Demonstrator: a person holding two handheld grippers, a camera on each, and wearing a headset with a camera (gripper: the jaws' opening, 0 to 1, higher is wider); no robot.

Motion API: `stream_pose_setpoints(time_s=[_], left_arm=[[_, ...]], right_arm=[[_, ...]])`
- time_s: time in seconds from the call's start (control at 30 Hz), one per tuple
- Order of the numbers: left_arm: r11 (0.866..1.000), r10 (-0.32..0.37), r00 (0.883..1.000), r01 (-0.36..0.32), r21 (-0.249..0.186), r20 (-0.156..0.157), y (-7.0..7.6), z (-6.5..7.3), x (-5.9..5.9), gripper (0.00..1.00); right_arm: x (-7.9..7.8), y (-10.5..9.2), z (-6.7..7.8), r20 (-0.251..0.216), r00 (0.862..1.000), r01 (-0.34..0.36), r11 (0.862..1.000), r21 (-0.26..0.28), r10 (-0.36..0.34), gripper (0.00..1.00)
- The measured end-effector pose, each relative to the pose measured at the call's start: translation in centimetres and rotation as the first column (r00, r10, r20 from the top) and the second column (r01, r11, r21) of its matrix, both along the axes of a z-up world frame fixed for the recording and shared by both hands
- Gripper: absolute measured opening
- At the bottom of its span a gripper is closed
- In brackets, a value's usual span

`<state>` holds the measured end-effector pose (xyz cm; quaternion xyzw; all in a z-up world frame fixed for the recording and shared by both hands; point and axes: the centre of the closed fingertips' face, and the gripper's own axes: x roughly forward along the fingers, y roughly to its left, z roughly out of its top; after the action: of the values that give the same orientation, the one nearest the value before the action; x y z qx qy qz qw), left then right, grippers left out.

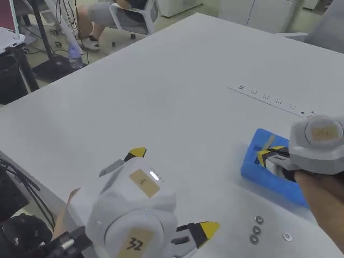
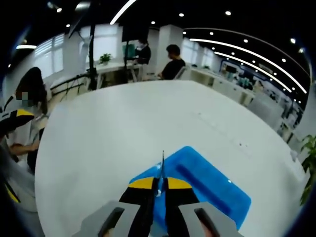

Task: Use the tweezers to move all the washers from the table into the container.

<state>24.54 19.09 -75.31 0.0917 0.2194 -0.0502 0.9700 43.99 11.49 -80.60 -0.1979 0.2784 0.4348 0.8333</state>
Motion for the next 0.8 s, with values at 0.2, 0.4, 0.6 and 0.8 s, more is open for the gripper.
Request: stream_pose_setpoints(time_s=[0.2,0.4,0.6,0.8], left_arm=[[1.000,0.000,1.000,0.000,0.019,-0.004,-0.3,-0.2,0.0,0.99],[1.000,-0.004,1.000,0.004,0.019,0.002,-0.2,-0.1,0.0,0.99],[1.000,-0.015,1.000,0.015,0.020,0.004,-0.4,0.0,-0.1,0.99],[1.000,-0.018,1.000,0.018,0.023,0.004,-0.4,0.0,-0.1,0.99]], right_arm=[[-0.1,-0.2,1.1,0.009,1.000,-0.001,1.000,0.012,0.001,0.03],[-1.0,-1.5,3.9,0.022,1.000,0.017,0.998,0.061,-0.018,0.03],[-3.3,-3.1,6.0,0.016,0.999,0.036,0.994,0.107,-0.038,0.02],[-5.6,-4.7,6.6,-0.007,0.999,0.044,0.992,0.121,-0.043,0.01]])
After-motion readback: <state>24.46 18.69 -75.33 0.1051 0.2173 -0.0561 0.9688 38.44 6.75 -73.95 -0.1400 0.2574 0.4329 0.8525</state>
